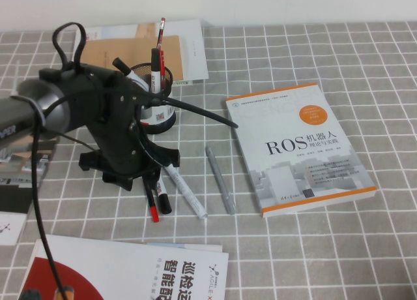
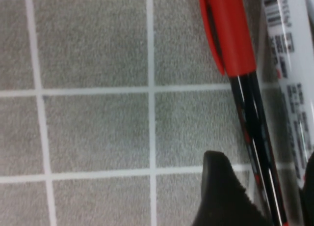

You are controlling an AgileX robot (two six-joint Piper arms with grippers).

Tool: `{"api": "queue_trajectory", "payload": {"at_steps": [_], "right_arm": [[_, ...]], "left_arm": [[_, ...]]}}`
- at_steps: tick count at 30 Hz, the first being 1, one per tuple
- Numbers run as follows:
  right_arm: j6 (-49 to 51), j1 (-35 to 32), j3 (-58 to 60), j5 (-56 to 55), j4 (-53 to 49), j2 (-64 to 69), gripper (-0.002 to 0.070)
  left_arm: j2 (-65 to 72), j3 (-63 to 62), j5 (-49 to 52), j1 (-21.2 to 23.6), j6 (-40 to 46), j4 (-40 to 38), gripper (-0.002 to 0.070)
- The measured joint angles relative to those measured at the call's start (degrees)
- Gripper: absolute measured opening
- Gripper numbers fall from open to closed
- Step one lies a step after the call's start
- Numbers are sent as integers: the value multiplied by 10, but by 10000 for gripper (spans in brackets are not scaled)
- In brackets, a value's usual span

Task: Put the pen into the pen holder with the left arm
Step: Pick up the pen on the table

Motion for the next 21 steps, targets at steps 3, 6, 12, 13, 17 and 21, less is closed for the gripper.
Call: {"api": "queue_trajectory", "payload": {"at_steps": [3,6,12,13,17,21], "right_arm": [[0,0,0,0,0,0,-15],[0,0,0,0,0,0,-15],[0,0,0,0,0,0,-15],[0,0,0,0,0,0,-15],[0,0,0,0,0,0,-15],[0,0,0,0,0,0,-15]], "left_arm": [[7,0,-6,0,-2,0,309],[13,-1,-9,0,-6,1,308],[25,-3,-20,0,-12,2,307],[28,-3,-20,0,-12,2,307],[35,-4,-20,0,-23,4,293],[37,-5,-14,0,-26,17,208]]}}
